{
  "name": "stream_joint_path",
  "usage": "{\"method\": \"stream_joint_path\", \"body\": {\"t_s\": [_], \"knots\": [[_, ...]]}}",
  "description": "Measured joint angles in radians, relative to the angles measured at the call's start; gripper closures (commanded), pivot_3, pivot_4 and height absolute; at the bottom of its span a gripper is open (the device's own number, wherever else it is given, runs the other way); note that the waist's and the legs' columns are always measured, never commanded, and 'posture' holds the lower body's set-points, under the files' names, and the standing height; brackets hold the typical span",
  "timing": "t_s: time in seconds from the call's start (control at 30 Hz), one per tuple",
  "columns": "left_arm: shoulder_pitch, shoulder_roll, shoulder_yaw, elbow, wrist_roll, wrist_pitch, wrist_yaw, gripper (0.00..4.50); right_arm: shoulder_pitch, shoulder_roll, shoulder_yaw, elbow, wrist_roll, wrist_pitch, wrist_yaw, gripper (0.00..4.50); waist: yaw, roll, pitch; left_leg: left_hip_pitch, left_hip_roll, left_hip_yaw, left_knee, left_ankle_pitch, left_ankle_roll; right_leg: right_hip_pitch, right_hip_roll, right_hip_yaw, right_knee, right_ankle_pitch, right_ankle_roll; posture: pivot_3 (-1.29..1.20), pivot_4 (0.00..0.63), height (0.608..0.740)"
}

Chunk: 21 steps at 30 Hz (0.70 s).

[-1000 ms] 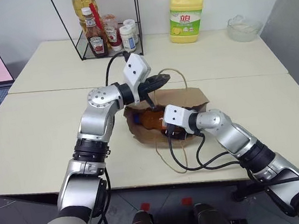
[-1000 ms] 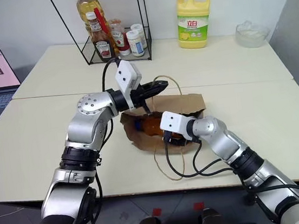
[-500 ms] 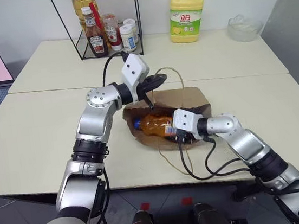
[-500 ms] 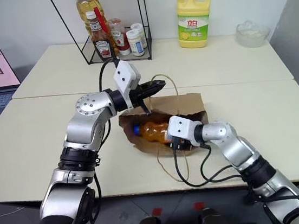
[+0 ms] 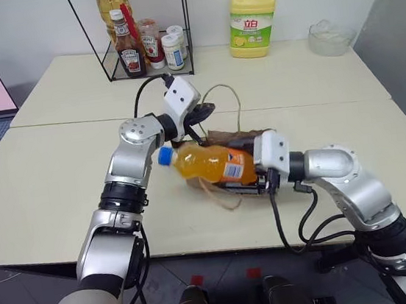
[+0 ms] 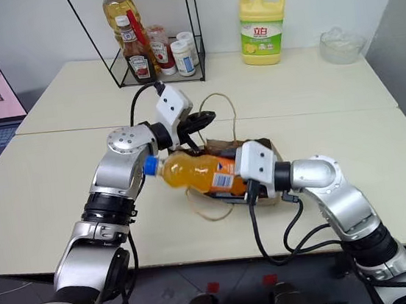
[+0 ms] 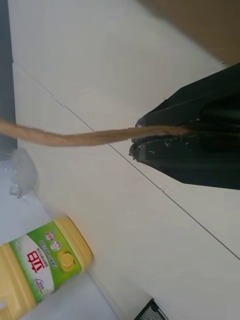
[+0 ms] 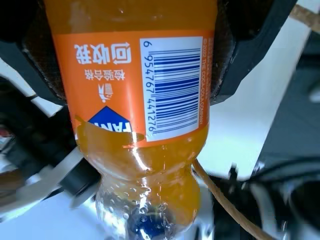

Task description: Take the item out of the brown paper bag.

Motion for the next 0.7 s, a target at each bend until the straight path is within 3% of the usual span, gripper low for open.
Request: {"method": "stream_joint_path", "body": {"t_s": [0.2,0.4,0.7], "knots": [[0.000,0.000,0.001,0.009,0.014,-0.005,0.004,4.50,-0.170,0.054,-0.212,-0.057,0.193,0.266,-0.212,1.22,0.000,0.000,0.000,0.000,0.000,0.000,0.000,0.000,0.000,0.000,0.000,0.000,0.000,0.000,0.000,0.00,0.150,0.740],[0.000,-0.004,0.001,0.015,0.021,-0.014,0.012,4.50,-0.260,0.116,-0.323,-0.006,0.245,0.373,-0.425,1.22,0.000,0.000,0.000,-0.001,0.000,0.000,-0.001,0.000,0.000,-0.001,0.000,0.000,0.000,0.000,0.000,0.00,0.150,0.740],[-0.005,0.004,0.007,0.032,0.030,-0.013,0.044,4.50,-0.197,-0.142,-0.301,0.173,-0.022,0.350,-0.537,1.22,0.001,0.001,0.000,-0.006,-0.001,0.000,-0.001,0.000,0.000,-0.007,-0.001,0.000,0.000,0.000,0.000,0.00,0.150,0.740]]}}
